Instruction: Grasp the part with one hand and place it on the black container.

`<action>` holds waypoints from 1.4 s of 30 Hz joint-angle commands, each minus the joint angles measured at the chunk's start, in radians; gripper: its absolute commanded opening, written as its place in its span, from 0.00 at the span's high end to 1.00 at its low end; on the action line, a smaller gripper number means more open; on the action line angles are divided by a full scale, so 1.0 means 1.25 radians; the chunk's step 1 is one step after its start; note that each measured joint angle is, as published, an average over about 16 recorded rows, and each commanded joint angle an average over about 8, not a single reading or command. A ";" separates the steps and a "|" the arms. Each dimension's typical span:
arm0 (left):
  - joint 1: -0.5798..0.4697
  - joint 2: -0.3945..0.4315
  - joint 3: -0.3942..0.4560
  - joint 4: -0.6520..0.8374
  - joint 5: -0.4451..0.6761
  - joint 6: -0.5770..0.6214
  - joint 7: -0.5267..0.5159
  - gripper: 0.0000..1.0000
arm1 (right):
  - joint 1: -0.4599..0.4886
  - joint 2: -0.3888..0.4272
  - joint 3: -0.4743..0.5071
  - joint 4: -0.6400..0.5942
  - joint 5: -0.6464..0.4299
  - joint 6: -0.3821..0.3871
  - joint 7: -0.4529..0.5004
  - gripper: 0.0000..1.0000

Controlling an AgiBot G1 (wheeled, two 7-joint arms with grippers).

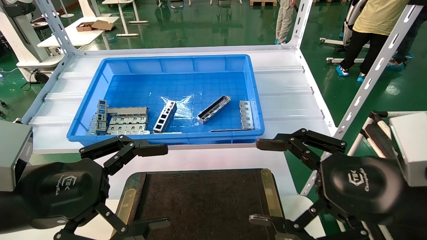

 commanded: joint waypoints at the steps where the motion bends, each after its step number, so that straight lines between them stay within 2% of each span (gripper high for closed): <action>1: 0.000 0.000 0.000 0.000 0.000 0.001 0.000 0.00 | 0.000 0.000 0.000 0.000 0.000 0.000 0.000 0.00; 10: -0.016 0.012 0.003 0.018 0.033 -0.039 0.009 0.00 | 0.000 0.000 0.000 0.000 0.000 0.000 0.000 0.00; 18: -0.096 0.090 0.042 0.087 0.124 -0.102 0.021 0.00 | 0.000 0.000 -0.001 -0.001 0.000 0.000 0.000 0.00; 24: -0.180 0.186 0.092 0.195 0.227 -0.161 0.049 0.00 | 0.000 0.000 -0.001 -0.001 0.000 0.000 -0.001 0.00; 32: -0.291 0.344 0.157 0.405 0.370 -0.285 0.119 0.00 | 0.001 0.000 -0.001 -0.001 0.001 0.000 -0.001 0.00; 42: -0.400 0.525 0.182 0.687 0.443 -0.459 0.191 0.00 | 0.001 0.000 -0.001 -0.001 0.001 0.000 -0.001 0.00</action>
